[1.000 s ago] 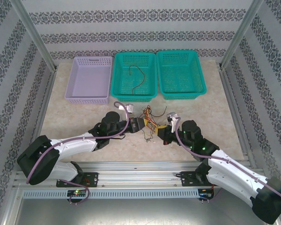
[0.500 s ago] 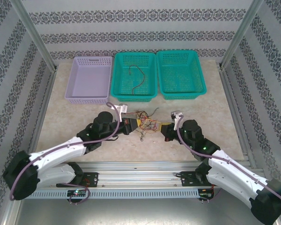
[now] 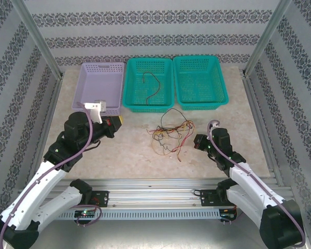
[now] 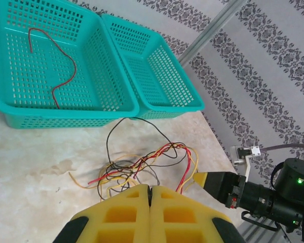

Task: Untangle the cables

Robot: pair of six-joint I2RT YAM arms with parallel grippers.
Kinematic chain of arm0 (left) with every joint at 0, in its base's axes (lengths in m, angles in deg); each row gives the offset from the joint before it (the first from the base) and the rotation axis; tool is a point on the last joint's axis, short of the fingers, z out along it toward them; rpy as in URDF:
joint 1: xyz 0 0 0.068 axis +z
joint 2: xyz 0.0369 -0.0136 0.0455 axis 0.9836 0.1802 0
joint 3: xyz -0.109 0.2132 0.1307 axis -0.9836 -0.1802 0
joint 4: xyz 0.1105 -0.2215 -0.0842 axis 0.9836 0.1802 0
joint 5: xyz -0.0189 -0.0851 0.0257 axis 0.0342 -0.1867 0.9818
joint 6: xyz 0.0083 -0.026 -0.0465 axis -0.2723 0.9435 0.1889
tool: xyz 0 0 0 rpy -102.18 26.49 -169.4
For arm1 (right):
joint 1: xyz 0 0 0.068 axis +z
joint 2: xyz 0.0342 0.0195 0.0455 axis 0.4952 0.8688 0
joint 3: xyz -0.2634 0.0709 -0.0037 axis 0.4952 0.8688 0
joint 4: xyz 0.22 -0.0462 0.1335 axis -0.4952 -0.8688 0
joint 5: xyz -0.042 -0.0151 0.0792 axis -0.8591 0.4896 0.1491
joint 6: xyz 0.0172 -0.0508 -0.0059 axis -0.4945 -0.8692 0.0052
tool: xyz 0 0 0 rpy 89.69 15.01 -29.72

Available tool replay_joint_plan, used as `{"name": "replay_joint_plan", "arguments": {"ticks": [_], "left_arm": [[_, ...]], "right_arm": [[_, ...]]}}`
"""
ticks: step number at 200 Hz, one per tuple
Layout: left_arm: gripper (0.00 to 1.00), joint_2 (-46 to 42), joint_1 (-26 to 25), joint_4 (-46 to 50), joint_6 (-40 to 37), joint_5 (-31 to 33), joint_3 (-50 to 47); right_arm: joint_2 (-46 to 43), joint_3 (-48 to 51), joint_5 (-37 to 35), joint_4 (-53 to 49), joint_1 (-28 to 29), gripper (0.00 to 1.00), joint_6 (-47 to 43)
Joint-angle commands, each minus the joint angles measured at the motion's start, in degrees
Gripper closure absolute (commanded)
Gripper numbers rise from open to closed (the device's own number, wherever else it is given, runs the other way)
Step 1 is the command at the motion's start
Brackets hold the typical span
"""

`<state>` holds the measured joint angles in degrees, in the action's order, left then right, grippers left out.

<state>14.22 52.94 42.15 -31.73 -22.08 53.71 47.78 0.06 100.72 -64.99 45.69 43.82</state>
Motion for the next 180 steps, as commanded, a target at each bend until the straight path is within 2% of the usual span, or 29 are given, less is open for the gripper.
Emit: {"name": "replay_joint_plan", "arguments": {"ticks": [1,9,15,36,61,118,180], "left_arm": [[1.00,2.2,0.5,1.1,0.1,-8.4,-0.3],[1.00,3.6,0.5,-2.4,2.0,-11.3,-1.9],[0.96,4.6,0.4,-5.1,3.2,-12.7,-3.0],[0.74,8.2,-0.5,-12.4,6.7,-15.1,-5.7],[0.53,13.1,-4.4,-17.5,7.7,-14.6,-6.0],[0.41,27.5,-14.5,-30.7,9.9,-14.6,-5.4],[0.41,34.9,-16.9,-33.5,9.0,-13.4,-4.4]], "right_arm": [[-1.1,0.7,4.9,4.3,1.1,1.00,-0.6],[-1.7,0.2,5.1,3.9,1.9,1.00,-1.7],[-2.0,-0.3,5.0,3.3,2.6,1.00,-2.5],[-3.1,-1.3,4.9,2.4,4.3,1.00,-4.3],[-3.9,-1.3,4.3,3.1,7.1,1.00,-5.7],[-1.6,-4.4,3.3,4.0,13.3,1.00,-7.4],[-1.3,-5.2,2.8,4.4,15.4,1.00,-7.5]]}}
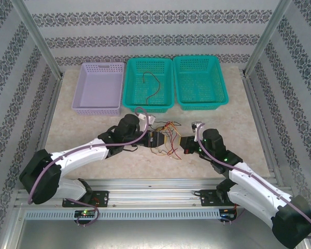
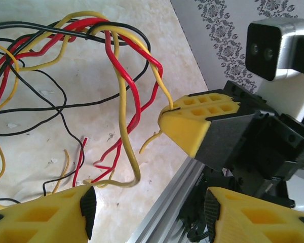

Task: Untangle the cables

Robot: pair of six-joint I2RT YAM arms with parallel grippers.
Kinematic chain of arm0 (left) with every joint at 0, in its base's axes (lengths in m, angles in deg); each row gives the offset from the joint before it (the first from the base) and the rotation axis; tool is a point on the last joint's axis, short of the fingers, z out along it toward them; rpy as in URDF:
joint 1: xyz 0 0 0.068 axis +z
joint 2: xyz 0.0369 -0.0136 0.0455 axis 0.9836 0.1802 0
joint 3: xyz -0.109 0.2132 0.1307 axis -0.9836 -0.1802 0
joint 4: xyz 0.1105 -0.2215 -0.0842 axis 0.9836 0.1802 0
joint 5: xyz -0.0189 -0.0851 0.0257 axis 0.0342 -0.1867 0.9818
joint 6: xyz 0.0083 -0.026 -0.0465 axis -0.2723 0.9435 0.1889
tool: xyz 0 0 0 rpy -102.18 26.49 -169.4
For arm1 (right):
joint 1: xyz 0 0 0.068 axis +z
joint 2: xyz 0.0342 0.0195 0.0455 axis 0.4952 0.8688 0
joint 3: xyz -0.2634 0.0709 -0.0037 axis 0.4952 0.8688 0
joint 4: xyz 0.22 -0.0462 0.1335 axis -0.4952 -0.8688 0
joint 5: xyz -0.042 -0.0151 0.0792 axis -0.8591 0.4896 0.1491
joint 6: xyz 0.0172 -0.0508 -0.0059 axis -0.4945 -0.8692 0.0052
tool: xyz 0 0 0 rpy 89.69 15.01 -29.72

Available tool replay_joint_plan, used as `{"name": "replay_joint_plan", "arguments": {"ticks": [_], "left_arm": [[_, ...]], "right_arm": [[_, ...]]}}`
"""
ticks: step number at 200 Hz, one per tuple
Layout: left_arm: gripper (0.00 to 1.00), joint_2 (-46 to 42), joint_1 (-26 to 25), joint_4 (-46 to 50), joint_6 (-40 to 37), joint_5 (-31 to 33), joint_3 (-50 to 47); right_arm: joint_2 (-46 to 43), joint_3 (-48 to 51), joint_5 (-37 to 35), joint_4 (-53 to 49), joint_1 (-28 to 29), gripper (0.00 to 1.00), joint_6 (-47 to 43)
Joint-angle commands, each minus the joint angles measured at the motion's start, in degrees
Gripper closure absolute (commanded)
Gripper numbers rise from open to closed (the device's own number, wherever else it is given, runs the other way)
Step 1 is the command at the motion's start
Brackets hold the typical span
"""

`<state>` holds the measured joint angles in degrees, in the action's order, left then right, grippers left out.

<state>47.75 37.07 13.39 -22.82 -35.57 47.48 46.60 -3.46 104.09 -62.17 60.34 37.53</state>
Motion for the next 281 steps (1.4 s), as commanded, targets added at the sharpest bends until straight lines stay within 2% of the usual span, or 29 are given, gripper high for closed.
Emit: {"name": "replay_joint_plan", "arguments": {"ticks": [1,24,47,60,77,90,113,127,141,172,188,218,240,281], "left_arm": [[0.41,1.4,-1.0,-4.7,0.1,0.1,1.8],[0.47,3.0,-1.0,-5.5,0.0,0.6,1.7],[0.64,4.1,-1.0,-6.5,0.0,1.4,1.9],[0.69,4.7,-1.0,-6.8,-0.1,1.6,2.2],[0.84,4.9,-1.0,-6.3,-0.6,2.6,2.5],[1.00,4.5,-1.0,-5.5,-1.2,3.4,2.7],[1.00,1.3,-0.6,-2.6,-2.9,5.3,2.4],[1.00,-3.5,0.5,0.5,-4.2,6.6,2.1],[1.00,-9.0,2.3,5.5,-6.0,7.9,2.2],[1.00,-20.6,8.3,17.9,-10.2,8.2,4.1],[1.00,-24.5,12.0,23.9,-12.0,7.1,5.9],[1.00,-29.6,19.0,32.3,-14.4,5.3,9.8],[1.00,-31.6,21.8,36.8,-16.2,5.9,13.9],[1.00,-33.0,23.9,43.2,-20.9,14.5,25.0]], "right_arm": [[-0.1,-1.6,-0.5,1.6,0.8,1.00,-1.2],[0.1,-1.7,0.2,2.1,1.2,1.00,-1.2],[0.1,-1.5,1.2,3.1,1.8,1.00,-1.3],[0.1,-1.6,1.1,3.1,2.0,1.00,-1.2],[0.0,-1.6,1.5,3.4,2.3,1.00,-1.3],[-0.3,-1.7,0.9,2.8,2.4,1.00,-1.3],[-0.7,-1.6,-3.3,0.1,2.4,1.00,-1.4],[-0.7,-1.1,-9.3,-2.3,2.0,1.00,-0.5],[0.2,-0.3,-11.7,-4.2,-0.5,1.00,1.2],[2.4,3.4,-9.0,-4.2,-9.7,1.00,6.8],[3.0,4.3,-8.4,-4.1,-12.4,1.00,7.9],[2.9,5.0,-10.8,-5.5,-14.6,1.00,9.1],[2.8,5.5,-10.5,-5.7,-15.9,1.00,9.7],[3.1,6.0,-10.1,-5.0,-16.7,1.00,10.0]]}}
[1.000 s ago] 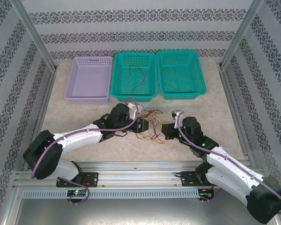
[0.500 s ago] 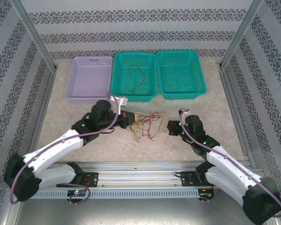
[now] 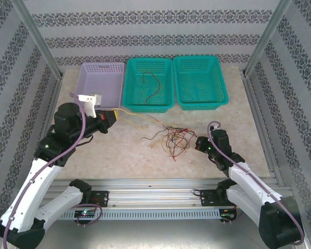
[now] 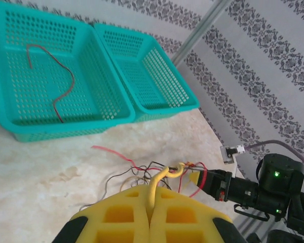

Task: Untangle the cables

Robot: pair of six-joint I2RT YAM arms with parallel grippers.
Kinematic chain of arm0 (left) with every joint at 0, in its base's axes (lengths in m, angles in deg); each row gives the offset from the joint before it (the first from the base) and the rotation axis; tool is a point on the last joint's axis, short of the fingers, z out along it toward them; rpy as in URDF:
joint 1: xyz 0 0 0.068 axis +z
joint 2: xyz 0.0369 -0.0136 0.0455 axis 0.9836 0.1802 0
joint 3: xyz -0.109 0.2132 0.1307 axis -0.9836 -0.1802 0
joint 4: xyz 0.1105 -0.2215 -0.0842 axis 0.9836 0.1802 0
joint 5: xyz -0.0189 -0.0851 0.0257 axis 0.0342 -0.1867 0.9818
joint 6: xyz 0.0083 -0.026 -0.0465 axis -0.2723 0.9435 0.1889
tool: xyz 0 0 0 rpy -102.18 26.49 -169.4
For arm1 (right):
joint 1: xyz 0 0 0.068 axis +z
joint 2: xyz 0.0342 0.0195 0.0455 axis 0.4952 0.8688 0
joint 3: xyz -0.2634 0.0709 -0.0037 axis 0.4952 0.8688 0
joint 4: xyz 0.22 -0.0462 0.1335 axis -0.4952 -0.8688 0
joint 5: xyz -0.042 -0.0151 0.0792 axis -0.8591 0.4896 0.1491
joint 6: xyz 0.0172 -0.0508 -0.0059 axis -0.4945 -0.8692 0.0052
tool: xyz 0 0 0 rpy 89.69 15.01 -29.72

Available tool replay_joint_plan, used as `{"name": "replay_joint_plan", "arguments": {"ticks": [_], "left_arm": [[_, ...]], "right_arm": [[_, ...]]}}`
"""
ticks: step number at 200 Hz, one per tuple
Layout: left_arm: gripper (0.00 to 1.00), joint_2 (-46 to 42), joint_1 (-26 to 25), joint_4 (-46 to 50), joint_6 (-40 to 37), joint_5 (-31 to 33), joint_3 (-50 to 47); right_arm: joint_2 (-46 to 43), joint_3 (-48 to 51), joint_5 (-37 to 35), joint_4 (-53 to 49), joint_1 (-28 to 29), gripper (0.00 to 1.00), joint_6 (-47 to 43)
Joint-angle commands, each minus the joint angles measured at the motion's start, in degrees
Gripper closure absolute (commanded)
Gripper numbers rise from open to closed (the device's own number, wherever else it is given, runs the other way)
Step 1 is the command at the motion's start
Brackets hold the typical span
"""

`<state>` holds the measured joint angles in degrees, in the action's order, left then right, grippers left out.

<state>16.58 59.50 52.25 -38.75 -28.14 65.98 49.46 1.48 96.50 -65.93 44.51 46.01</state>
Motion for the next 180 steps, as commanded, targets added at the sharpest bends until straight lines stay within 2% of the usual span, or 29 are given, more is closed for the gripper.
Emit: {"name": "replay_joint_plan", "arguments": {"ticks": [1,32,96,144,163,180], "left_arm": [[1.00,-1.9,1.5,4.4,-5.0,7.3,6.8],[1.00,-1.9,1.7,5.1,-8.3,16.3,13.6],[1.00,-1.7,1.7,4.3,-12.1,26.6,21.7],[1.00,-0.1,1.7,5.0,-12.2,26.9,25.0],[1.00,1.8,1.7,4.4,-12.8,25.3,24.1],[1.00,3.8,1.7,3.1,-14.0,27.6,22.2]], "right_arm": [[0.3,1.1,-2.5,-1.3,-0.9,1.00,1.6],[0.5,1.4,-3.0,-0.8,-1.1,1.00,1.6],[1.0,1.1,-4.1,-1.3,-1.1,1.00,1.7],[1.2,1.0,-4.2,-1.4,-1.1,1.00,1.7],[0.5,1.3,-1.7,-0.1,-1.0,1.00,0.5],[-0.4,1.8,2.2,2.1,-0.8,1.00,-1.1]]}}
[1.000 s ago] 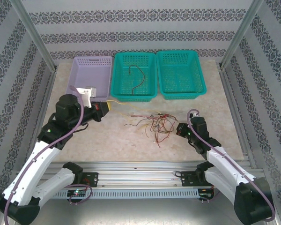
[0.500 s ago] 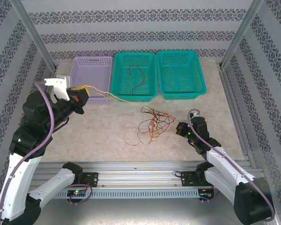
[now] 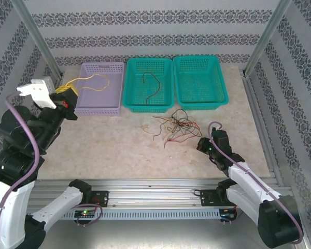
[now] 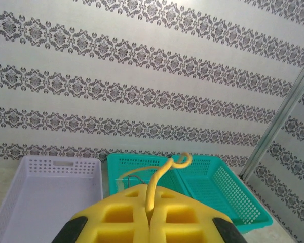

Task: Untangle the cables

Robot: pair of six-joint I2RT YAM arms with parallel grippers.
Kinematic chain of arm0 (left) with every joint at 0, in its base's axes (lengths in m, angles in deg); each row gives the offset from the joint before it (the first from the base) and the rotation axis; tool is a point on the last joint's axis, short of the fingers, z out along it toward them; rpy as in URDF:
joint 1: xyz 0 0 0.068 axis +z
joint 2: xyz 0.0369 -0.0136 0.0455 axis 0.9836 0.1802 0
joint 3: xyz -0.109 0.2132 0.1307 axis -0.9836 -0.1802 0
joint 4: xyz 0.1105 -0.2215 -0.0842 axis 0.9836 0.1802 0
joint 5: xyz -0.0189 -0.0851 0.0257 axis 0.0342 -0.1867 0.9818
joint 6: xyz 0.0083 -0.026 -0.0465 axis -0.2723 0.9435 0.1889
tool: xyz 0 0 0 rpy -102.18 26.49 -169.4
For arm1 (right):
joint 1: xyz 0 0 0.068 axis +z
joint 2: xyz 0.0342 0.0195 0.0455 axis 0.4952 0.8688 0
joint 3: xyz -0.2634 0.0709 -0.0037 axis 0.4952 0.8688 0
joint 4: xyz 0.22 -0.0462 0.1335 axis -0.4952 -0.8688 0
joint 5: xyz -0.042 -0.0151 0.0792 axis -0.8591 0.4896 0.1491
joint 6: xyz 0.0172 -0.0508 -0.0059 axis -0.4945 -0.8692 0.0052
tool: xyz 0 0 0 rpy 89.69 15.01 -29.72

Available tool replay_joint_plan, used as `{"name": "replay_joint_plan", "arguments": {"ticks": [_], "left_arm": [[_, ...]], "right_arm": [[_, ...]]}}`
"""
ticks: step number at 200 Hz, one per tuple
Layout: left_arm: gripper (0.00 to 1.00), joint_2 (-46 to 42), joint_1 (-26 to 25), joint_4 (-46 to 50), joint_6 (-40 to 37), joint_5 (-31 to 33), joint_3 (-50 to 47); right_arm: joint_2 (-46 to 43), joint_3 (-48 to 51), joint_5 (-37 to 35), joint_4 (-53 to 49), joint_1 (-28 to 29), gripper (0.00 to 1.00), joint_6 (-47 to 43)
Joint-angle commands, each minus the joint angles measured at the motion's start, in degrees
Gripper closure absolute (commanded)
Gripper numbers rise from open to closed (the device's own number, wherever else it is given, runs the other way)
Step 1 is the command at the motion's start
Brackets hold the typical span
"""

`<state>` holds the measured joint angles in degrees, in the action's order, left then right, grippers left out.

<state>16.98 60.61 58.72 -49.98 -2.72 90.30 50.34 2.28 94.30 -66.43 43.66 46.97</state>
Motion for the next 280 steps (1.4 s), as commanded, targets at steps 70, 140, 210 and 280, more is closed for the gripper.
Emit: {"name": "replay_joint_plan", "arguments": {"ticks": [70,140,210,280], "left_arm": [[1.00,14.8,9.2,-14.8,-1.5,3.2,-9.9],[1.00,35.3,17.4,-20.4,5.3,-4.3,-8.2],[1.00,54.6,18.2,-18.1,6.1,-5.9,-3.3],[0.18,52.3,18.2,-15.5,8.7,-7.0,-3.9]], "right_arm": [[-12.0,4.5,4.4,3.2,3.8,1.00,-4.6],[-13.3,4.9,4.5,3.5,5.6,1.00,-5.8],[-12.0,4.4,2.8,3.9,8.9,1.00,-7.4],[-11.8,4.3,2.6,4.5,10.3,1.00,-8.3]]}}
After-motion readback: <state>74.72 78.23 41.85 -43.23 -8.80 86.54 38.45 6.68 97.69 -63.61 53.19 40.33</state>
